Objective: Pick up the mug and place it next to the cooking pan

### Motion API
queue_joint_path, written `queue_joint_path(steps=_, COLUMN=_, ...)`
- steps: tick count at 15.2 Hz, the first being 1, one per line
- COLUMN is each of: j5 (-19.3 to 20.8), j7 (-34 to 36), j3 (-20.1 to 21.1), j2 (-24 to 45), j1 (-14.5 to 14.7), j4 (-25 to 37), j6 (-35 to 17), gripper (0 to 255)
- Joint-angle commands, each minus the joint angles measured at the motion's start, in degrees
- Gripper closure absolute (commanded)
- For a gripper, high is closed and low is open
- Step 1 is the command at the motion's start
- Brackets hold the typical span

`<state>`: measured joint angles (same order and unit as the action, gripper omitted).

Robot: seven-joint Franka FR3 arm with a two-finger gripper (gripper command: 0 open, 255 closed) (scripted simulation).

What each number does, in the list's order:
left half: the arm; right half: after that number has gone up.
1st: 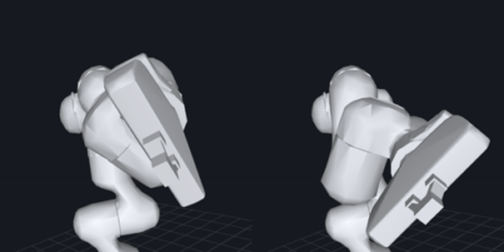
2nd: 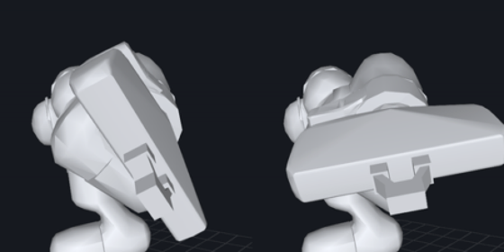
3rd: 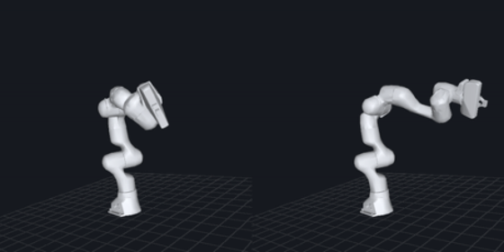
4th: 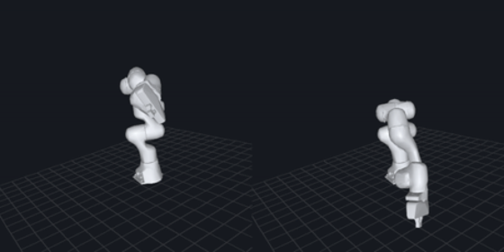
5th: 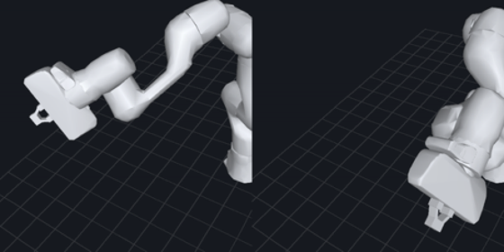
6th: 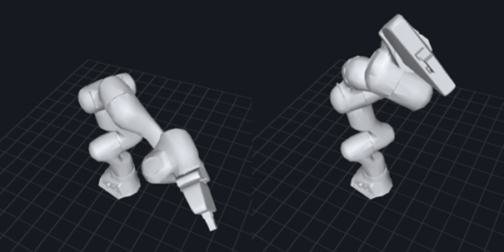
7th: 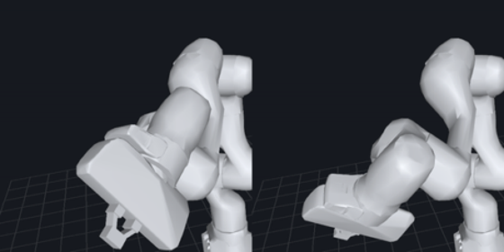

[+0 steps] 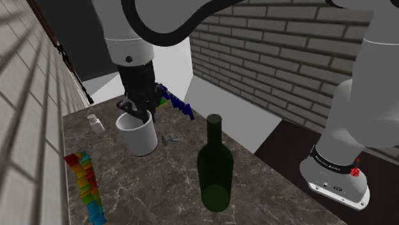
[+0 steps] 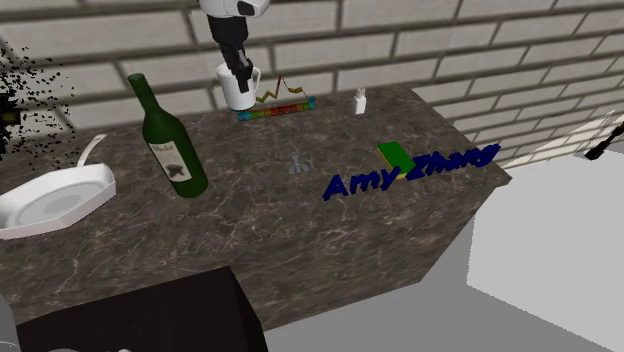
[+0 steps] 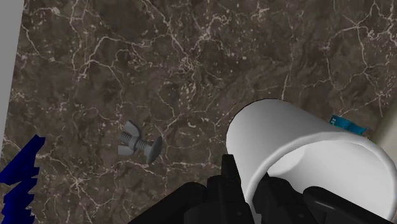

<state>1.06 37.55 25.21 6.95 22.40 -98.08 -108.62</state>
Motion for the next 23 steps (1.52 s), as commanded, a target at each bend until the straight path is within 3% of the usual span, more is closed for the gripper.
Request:
queue_joint_path(steps=1, j5=-0.6, j7=2.3, j3=1.1, j2=-2.1, j1=1.2, j4=-2.1, j6=-0.4, gripper=255)
queue_joint_path(steps=10, j5=-2.6, j7=12.0, j3=6.2, j2=-8.0, j1=6.3, j4=-8.7, j6=-1.8, gripper=255)
queue_joint_path(steps=20, j5=-2.3, j7=25.4, j3=13.1, j2=-9.0, j1=12.6, j4=-9.5, j6=-2.0, gripper=255)
queue_joint_path(steps=23, j5=-2.1, j7=25.6, j3=13.2, j2=-8.7, j1=12.7, j4=-11.5, j6=-4.3, gripper=255)
